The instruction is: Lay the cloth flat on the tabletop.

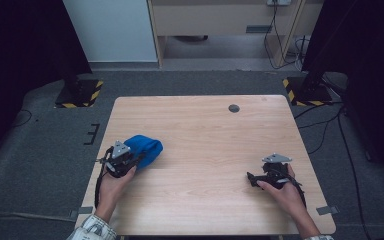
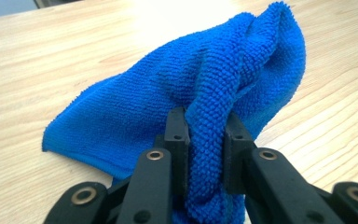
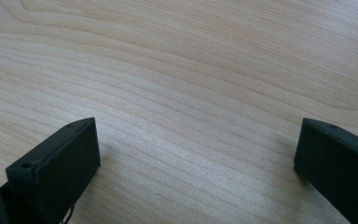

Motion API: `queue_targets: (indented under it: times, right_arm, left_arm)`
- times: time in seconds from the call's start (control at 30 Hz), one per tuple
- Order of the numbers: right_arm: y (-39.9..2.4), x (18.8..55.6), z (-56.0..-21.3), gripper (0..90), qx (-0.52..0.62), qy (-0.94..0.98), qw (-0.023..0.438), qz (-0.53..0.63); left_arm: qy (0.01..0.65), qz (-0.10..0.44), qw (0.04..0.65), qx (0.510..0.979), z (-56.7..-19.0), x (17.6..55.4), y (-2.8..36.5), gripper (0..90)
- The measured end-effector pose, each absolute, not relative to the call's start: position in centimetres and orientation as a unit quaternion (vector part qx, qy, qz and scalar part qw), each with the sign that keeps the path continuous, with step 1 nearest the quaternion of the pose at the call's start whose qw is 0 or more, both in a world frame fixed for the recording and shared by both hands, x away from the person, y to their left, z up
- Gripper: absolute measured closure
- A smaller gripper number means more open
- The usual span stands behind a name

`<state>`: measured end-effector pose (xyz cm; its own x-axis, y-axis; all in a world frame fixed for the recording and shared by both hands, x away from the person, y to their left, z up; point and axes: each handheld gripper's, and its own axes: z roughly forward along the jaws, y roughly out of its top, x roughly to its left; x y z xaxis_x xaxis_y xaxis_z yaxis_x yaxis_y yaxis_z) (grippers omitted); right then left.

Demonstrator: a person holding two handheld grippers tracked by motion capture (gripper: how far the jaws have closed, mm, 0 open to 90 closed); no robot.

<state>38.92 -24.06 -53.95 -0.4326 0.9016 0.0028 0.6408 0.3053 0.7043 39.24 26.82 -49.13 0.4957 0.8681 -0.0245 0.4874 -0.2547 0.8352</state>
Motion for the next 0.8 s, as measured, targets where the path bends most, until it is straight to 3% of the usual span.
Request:
queue_targets:
  times: [0.8]
  right_arm:
    - [-24.1,39.0,-54.0,0.5,0.489,0.785,0.200,0.324]
  left_arm:
    - [0.383,0.217,0.435,0.785,-46.3,41.9,20.3,76.5]
